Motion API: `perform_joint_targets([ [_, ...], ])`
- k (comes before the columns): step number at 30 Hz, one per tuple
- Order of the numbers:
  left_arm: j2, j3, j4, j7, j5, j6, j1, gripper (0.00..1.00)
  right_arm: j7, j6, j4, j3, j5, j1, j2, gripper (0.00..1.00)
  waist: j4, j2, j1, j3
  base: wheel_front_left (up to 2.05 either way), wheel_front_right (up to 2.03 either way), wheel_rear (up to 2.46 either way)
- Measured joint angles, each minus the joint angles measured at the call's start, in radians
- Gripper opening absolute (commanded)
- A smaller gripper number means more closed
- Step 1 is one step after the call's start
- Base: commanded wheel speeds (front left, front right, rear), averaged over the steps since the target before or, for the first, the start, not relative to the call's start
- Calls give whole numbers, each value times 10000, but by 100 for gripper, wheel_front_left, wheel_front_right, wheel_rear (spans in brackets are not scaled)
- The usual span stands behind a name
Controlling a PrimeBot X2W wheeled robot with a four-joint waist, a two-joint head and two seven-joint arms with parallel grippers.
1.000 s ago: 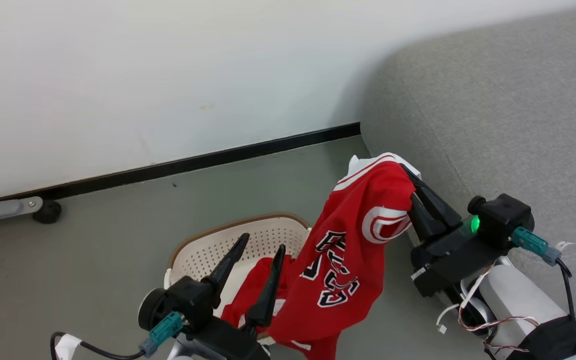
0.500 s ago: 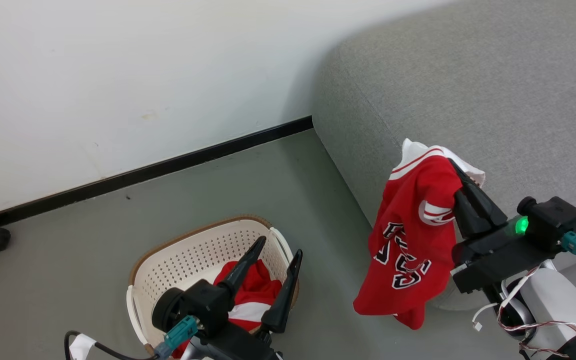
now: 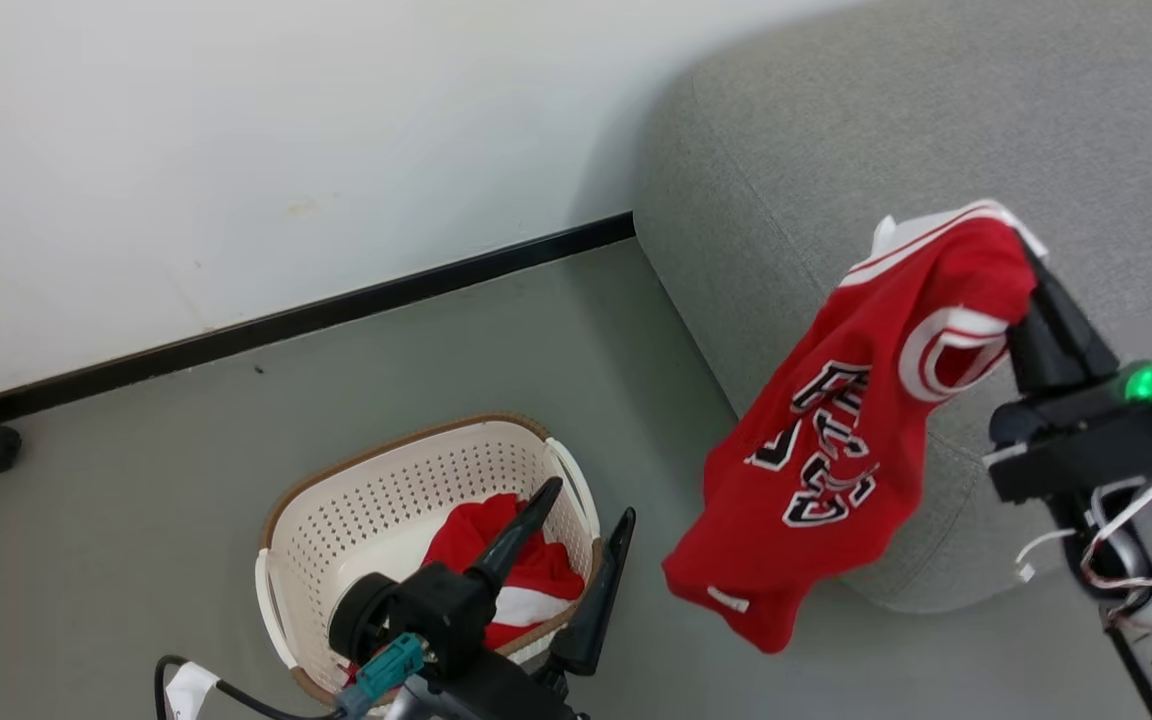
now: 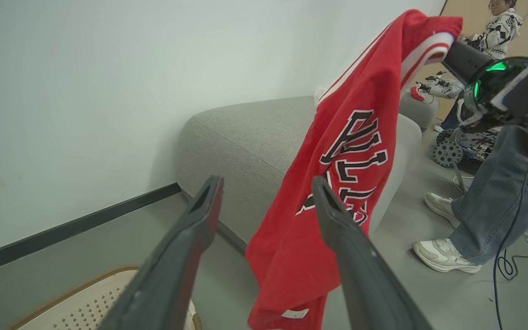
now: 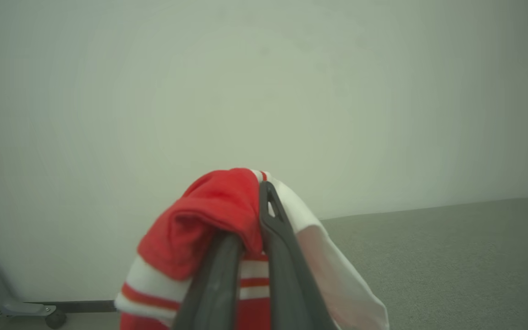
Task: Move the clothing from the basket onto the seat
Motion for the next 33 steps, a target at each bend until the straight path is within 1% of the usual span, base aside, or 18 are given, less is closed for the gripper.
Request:
perform_joint_targets([
  [6, -21, -140, -88, 130, 63, 0, -71, 100, -2, 0, 299, -892, 924, -1418, -575, 0, 194, 0, 0, 354, 0, 0, 0],
  [13, -50, -282, -257, 359, 155, 0, -418, 100, -6, 0, 1415, -1950, 1908, -3196, -1346, 0, 523, 0, 1, 879, 0, 0, 0],
  [19, -54, -499, -531, 663, 380, -12, -831, 100, -31, -2, 2698, -2876, 2282, -4401, -2637, 0, 845, 0, 1, 1491, 0, 0, 0],
  [24, 100, -506, -583, 871, 604, -12, -1015, 100, -31, -2, 3597, -3607, 2637, -5556, -3154, 0, 1175, 1, 2, 2082, 0, 0, 0],
  [28, 274, -593, -637, 1055, 732, -98, -1156, 100, -33, -2, 4424, -3975, 2917, -6585, -3534, 0, 1454, 1, 2, 2556, 0, 0, 0],
  [33, 414, -629, -788, 1175, 811, -98, -1280, 100, -33, -2, 5120, -4008, 2918, -7588, -3983, 0, 1769, 1, 3, 3144, 0, 0, 0],
])
